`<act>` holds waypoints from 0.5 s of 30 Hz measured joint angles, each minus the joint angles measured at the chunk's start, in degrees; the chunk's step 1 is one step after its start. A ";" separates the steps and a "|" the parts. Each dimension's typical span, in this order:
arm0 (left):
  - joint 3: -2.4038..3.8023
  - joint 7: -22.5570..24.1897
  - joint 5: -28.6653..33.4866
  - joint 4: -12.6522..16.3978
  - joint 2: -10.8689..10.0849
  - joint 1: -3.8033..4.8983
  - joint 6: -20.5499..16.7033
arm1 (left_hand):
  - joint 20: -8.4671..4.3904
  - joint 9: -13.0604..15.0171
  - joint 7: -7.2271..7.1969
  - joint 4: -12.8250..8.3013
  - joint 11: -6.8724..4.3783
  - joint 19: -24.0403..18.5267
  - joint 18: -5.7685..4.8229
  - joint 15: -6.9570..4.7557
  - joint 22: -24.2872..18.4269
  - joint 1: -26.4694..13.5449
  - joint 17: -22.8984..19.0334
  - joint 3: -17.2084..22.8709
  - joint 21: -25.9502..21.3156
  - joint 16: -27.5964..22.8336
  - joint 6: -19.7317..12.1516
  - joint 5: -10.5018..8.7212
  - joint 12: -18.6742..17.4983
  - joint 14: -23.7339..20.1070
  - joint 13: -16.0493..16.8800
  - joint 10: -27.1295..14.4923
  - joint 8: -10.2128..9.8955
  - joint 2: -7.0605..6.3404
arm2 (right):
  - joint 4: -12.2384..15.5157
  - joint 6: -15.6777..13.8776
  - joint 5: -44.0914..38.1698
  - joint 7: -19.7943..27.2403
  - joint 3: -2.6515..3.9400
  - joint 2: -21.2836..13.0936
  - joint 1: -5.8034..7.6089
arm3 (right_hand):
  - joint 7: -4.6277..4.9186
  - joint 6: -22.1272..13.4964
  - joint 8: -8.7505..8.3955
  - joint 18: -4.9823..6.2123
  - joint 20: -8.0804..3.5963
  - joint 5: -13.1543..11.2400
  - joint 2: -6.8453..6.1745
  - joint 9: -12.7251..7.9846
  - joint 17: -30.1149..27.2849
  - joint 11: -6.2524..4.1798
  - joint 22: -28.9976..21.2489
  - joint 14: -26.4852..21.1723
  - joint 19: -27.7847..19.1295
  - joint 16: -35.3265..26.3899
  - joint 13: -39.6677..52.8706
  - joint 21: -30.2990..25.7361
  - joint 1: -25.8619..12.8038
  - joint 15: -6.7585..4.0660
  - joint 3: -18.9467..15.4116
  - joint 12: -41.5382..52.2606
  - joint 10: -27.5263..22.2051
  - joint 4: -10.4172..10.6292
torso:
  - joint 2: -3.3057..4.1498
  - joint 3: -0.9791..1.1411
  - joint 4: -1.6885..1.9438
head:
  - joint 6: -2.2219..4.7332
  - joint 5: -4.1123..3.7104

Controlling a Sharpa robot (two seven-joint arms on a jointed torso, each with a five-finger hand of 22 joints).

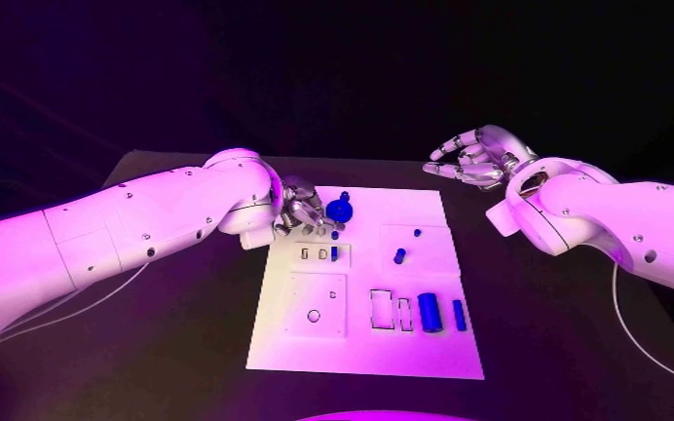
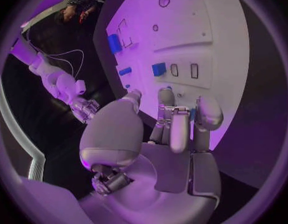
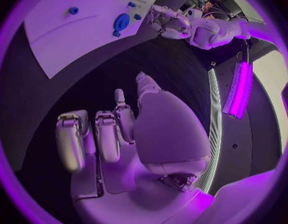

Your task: Assemble the parts on the task board

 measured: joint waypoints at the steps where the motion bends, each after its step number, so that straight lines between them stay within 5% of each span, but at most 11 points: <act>1: -0.09 -0.10 -0.08 -0.18 0.19 0.01 0.35 | 0.00 -0.32 0.18 0.07 0.10 0.00 0.00 0.33 0.00 0.00 0.00 -0.08 0.00 0.00 -0.18 0.00 -0.01 -0.02 -0.06 -0.10 -0.53 0.00 | -0.02 0.02 0.02 -0.01 0.00 0.02 0.00 | 0.00 0.00 0.00 0.00 0.00 0.00 0.00 0.00 0.00 0.00 0.00 0.00 0.00 0.00 0.00 0.00 0.00 0.00 0.00 0.00 0.00 0.00 | 0.01 -0.01 0.00 | -0.04 0.00; 15: -1.15 -0.89 -0.71 -3.20 2.87 0.05 3.45 | 0.29 -0.82 0.30 -0.08 0.32 -0.14 0.00 0.34 0.74 0.24 -0.01 -0.22 0.00 0.53 -0.30 0.00 0.19 -0.02 0.65 0.12 -1.03 0.24 | -0.34 0.12 0.15 0.02 0.00 0.25 0.02 | 0.31 -0.73 0.00 0.00 0.00 0.00 0.00 0.16 -0.01 0.16 -0.01 0.00 0.00 -0.54 0.00 -1.62 0.00 0.00 0.00 -0.92 -0.78 0.00 | 0.08 -0.11 -0.03 | -0.52 -0.09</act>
